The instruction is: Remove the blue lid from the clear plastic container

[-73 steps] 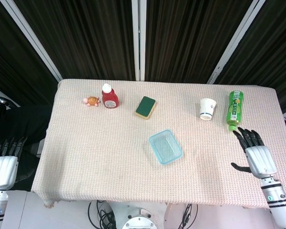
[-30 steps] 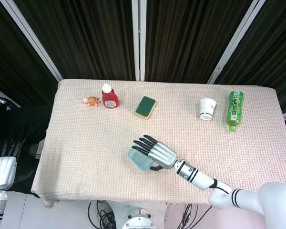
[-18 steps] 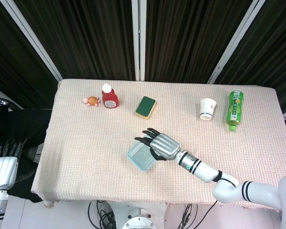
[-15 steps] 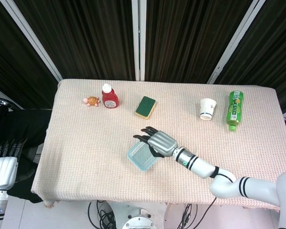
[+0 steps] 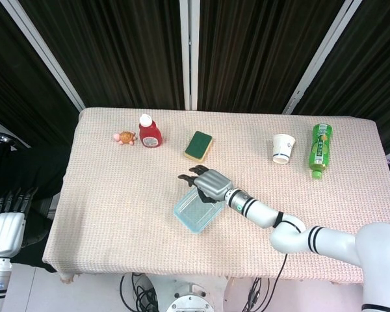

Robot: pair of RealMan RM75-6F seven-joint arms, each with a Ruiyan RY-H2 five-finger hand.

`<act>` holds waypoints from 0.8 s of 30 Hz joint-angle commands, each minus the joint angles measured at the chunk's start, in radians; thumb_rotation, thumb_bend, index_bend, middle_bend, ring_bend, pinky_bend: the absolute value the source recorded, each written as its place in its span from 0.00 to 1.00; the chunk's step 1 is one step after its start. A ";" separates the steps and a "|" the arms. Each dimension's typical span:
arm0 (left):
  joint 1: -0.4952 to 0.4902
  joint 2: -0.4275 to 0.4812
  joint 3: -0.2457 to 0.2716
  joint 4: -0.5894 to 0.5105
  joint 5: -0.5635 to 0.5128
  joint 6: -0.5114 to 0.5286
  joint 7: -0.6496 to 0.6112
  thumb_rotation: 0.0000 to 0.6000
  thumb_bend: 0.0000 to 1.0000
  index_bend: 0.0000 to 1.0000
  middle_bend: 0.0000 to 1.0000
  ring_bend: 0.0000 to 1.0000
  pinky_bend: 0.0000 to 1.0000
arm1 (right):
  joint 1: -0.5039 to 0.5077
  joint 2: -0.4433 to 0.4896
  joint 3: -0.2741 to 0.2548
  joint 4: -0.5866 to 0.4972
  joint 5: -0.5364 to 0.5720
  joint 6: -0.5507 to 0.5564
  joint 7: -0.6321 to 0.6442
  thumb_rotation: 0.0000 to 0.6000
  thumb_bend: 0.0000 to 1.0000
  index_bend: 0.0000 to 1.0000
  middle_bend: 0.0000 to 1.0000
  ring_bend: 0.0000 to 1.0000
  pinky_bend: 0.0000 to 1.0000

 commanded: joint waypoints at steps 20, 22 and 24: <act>-0.276 -0.007 -0.013 -0.164 0.255 -0.232 0.033 1.00 0.00 0.06 0.08 0.00 0.00 | -0.328 0.251 -0.162 -0.228 -0.142 0.430 -0.033 1.00 0.27 0.00 0.12 0.00 0.00; -0.328 -0.028 -0.018 -0.196 0.274 -0.285 0.010 1.00 0.00 0.06 0.08 0.00 0.00 | -0.376 0.260 -0.168 -0.218 -0.159 0.518 -0.073 1.00 0.24 0.00 0.08 0.00 0.00; -0.383 -0.057 -0.026 -0.222 0.287 -0.347 0.005 1.00 0.00 0.06 0.08 0.00 0.00 | -0.424 0.275 -0.169 -0.221 -0.164 0.596 -0.089 1.00 0.23 0.00 0.04 0.00 0.00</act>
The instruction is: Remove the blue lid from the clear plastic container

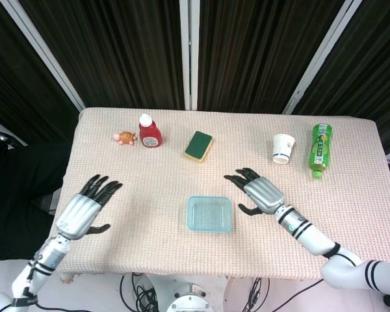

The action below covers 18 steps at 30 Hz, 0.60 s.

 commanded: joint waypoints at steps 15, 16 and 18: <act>-0.430 -0.407 -0.172 0.055 -0.182 -0.468 0.239 1.00 0.00 0.04 0.04 0.00 0.00 | -0.300 0.118 -0.015 0.009 -0.061 0.394 0.025 1.00 0.16 0.00 0.00 0.00 0.00; -0.442 -0.424 -0.174 0.069 -0.203 -0.481 0.252 1.00 0.00 0.04 0.04 0.00 0.00 | -0.305 0.119 -0.014 0.012 -0.062 0.398 0.030 1.00 0.16 0.00 0.00 0.00 0.00; -0.460 -0.465 -0.174 0.098 -0.254 -0.497 0.278 1.00 0.00 0.04 0.04 0.00 0.00 | -0.316 0.118 -0.012 0.021 -0.063 0.404 0.043 1.00 0.16 0.00 0.00 0.00 0.00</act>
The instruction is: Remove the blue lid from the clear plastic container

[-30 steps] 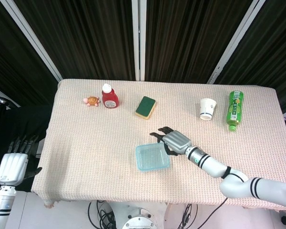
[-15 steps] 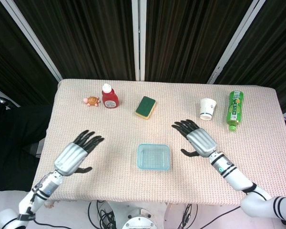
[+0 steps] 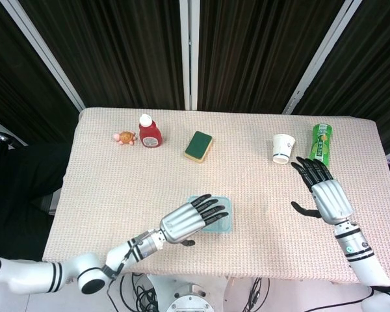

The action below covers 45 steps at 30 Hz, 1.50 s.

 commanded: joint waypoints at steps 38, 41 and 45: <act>-0.258 0.043 0.026 0.079 -0.747 -0.076 0.265 1.00 0.00 0.02 0.00 0.00 0.00 | -0.078 -0.038 0.025 0.079 -0.048 0.009 0.062 1.00 0.16 0.00 0.00 0.00 0.00; -0.294 0.037 0.034 0.088 -0.782 -0.080 0.268 1.00 0.00 0.02 0.00 0.00 0.00 | -0.085 -0.037 0.024 0.078 -0.046 0.007 0.060 1.00 0.16 0.00 0.00 0.00 0.00; -0.342 0.034 0.038 0.103 -0.848 -0.081 0.266 1.00 0.00 0.02 0.00 0.00 0.00 | -0.091 -0.037 0.023 0.080 -0.046 0.003 0.060 1.00 0.16 0.00 0.00 0.00 0.00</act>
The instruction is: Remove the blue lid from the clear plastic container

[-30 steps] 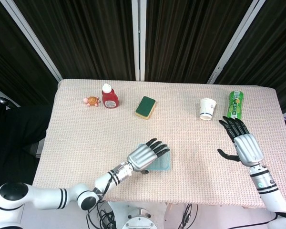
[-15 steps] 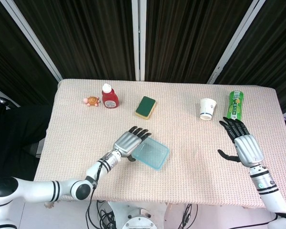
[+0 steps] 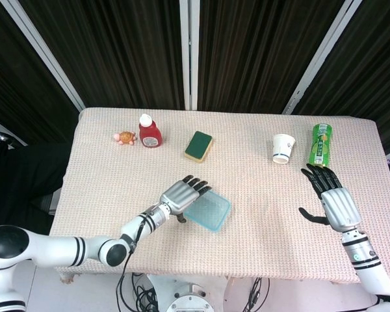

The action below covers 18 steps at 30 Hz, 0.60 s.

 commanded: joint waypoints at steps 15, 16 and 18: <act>-0.174 -0.020 0.063 0.071 -0.249 -0.022 -0.044 1.00 0.00 0.14 0.20 0.10 0.00 | 0.018 -0.032 -0.041 0.005 -0.116 -0.013 0.134 1.00 0.16 0.00 0.04 0.00 0.00; -0.176 -0.023 0.063 0.075 -0.260 -0.011 -0.050 1.00 0.00 0.18 0.25 0.14 0.01 | 0.028 -0.043 -0.044 0.010 -0.143 -0.008 0.144 1.00 0.16 0.00 0.09 0.00 0.01; -0.182 -0.031 0.061 0.085 -0.291 0.019 -0.059 1.00 0.00 0.20 0.29 0.17 0.04 | 0.057 -0.078 -0.051 0.025 -0.205 -0.008 0.146 1.00 0.16 0.02 0.18 0.02 0.07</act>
